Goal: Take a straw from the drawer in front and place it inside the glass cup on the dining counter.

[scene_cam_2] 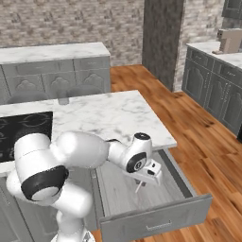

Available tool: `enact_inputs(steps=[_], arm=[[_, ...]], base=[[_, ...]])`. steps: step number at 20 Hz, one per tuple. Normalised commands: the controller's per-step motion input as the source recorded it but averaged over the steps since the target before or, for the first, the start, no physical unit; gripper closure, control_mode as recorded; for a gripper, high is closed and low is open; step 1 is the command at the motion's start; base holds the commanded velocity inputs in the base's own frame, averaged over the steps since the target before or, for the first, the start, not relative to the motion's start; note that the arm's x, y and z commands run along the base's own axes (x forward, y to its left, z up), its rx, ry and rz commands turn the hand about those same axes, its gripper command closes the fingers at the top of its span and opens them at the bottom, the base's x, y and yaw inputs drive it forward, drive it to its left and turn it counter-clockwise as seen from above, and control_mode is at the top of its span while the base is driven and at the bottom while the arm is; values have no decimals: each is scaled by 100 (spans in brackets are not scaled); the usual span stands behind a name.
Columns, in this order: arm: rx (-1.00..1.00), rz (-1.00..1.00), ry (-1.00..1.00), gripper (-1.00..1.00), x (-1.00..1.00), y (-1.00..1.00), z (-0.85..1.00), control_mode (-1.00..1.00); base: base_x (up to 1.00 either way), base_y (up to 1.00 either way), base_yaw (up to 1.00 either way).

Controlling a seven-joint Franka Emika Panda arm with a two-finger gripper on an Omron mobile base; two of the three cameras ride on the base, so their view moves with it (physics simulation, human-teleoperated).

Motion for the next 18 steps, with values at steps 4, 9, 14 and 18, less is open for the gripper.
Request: enact_inputs(steps=[4, 9, 14, 18], arm=[[1, 0, 0, 100, -42, 0, 100, -100], [0, 0, 2, 100, -33, 16, 100, -100], [0, 0, 1, 100, -20, 25, 100, -100], [0, 0, 0, 100, -22, 20, 97, -100]], base=[[0, 0, 0], [0, 0, 0], [0, 0, 0], [0, 0, 0]])
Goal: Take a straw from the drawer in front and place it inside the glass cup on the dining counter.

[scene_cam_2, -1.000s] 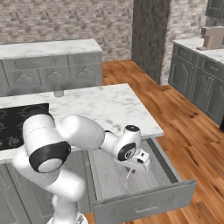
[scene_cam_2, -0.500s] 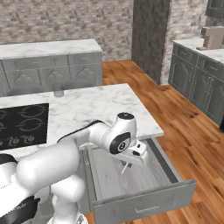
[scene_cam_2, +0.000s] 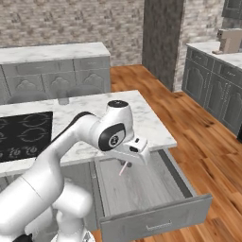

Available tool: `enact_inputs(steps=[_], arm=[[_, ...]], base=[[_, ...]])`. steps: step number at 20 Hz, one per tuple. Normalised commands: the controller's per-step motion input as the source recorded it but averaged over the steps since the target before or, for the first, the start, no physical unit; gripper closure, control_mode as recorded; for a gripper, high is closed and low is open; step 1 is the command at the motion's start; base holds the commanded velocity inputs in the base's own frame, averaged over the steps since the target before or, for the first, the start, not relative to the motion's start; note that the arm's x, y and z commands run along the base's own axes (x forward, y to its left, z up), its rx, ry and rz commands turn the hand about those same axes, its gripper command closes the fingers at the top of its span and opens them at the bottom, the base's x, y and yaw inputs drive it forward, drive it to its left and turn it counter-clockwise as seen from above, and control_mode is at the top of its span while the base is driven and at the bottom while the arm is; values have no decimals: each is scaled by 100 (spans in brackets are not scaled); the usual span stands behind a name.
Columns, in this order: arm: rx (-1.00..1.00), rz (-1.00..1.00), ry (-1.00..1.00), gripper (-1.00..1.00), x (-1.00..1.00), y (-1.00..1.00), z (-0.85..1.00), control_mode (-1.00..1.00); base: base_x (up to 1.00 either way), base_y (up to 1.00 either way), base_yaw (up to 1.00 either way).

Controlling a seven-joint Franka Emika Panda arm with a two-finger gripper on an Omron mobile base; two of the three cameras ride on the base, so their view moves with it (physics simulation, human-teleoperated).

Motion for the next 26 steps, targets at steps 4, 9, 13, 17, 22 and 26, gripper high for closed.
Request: enact_inputs(steps=[4, 9, 13, 17, 22, 26], arm=[[0, 0, -1, 100, -32, 10, 34, -100], [2, 2, -3, 100, -28, 5, 0, -100], [0, 1, 0, 100, -23, 11, 1, -100], [0, 0, 0, 100, -55, 22, 0, -100], [0, 0, 0, 100, 0, 0, 0, 100], [0, 0, 0, 100, 0, 0, 0, 100]], base=[[0, 0, 0], [0, 0, 0], [0, 0, 0], [0, 0, 0], [-90, 14, 0], [-81, 0, 0]])
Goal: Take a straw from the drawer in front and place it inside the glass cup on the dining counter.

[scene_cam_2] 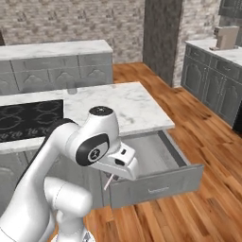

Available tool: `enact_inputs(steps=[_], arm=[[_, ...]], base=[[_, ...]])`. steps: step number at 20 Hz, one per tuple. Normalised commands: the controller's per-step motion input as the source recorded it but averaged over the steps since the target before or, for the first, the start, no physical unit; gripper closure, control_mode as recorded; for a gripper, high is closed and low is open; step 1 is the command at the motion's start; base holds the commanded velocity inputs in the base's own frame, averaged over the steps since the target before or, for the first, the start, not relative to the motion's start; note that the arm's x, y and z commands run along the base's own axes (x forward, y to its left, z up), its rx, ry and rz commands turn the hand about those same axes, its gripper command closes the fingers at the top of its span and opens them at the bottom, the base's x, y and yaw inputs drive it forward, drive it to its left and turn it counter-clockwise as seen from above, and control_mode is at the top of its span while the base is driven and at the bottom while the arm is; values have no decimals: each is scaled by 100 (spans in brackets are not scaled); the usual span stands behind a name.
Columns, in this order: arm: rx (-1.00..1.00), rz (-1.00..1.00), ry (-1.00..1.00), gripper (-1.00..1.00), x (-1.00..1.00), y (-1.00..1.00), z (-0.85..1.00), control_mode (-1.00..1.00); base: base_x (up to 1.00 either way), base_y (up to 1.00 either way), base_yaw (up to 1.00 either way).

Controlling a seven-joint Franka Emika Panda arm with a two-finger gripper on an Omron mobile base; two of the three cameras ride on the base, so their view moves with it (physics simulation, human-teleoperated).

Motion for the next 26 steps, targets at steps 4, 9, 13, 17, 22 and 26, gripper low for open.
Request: enact_inputs(steps=[4, 9, 13, 17, 22, 26], arm=[[0, 0, 0, 100, 0, 0, 0, 100], [0, 0, 0, 100, 0, 0, 0, 100], [0, 0, 0, 100, 0, 0, 0, 100], [0, 0, 0, 100, 0, 0, 0, 100], [0, 0, 0, 100, 0, 0, 0, 100], [0, 0, 0, 100, 0, 0, 0, 100]], base=[[-43, -41, 0], [-35, -79, 0], [-15, -100, 0], [0, -100, 0], [23, -100, 3], [28, -100, 6]])
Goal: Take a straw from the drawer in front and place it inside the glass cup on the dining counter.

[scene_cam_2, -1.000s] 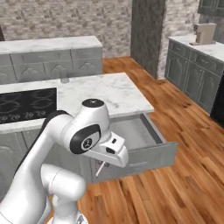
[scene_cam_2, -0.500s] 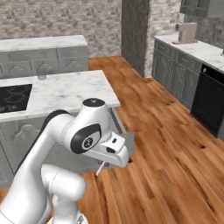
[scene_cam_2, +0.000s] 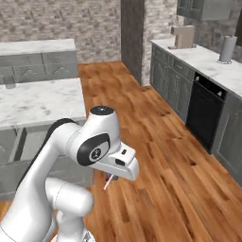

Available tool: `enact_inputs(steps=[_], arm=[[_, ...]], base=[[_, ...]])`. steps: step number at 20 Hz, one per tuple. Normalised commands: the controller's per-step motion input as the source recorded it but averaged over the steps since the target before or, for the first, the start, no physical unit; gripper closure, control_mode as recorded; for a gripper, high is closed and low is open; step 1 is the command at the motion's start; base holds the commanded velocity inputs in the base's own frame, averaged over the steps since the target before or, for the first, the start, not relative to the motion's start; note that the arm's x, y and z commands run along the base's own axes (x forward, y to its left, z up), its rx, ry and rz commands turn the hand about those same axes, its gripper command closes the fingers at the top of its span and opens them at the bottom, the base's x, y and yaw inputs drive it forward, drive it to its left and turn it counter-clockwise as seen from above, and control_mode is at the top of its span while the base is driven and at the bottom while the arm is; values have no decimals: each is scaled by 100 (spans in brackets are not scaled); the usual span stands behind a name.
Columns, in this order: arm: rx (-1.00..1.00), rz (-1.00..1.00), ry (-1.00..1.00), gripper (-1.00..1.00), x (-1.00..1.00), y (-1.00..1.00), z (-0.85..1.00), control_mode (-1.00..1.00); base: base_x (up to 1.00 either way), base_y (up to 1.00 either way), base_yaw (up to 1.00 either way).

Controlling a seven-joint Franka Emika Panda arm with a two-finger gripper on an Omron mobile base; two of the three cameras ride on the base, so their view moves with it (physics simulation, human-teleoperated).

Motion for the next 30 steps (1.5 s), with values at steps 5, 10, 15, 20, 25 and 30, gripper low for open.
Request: enact_inputs(steps=[5, 10, 15, 20, 25, 30], arm=[[0, 0, 0, 100, 0, 0, 0, 100], [0, 0, 0, 100, 0, 0, 0, 100], [0, 0, 0, 100, 0, 0, 0, 100], [0, 0, 0, 100, 0, 0, 0, 100], [0, 0, 0, 100, 0, 0, 0, 100], [0, 0, 0, 100, 0, 0, 0, 100]], base=[[46, -87, 9], [88, -55, 18], [99, -49, 23], [100, -35, 23], [100, -19, 34], [100, -17, 44]])
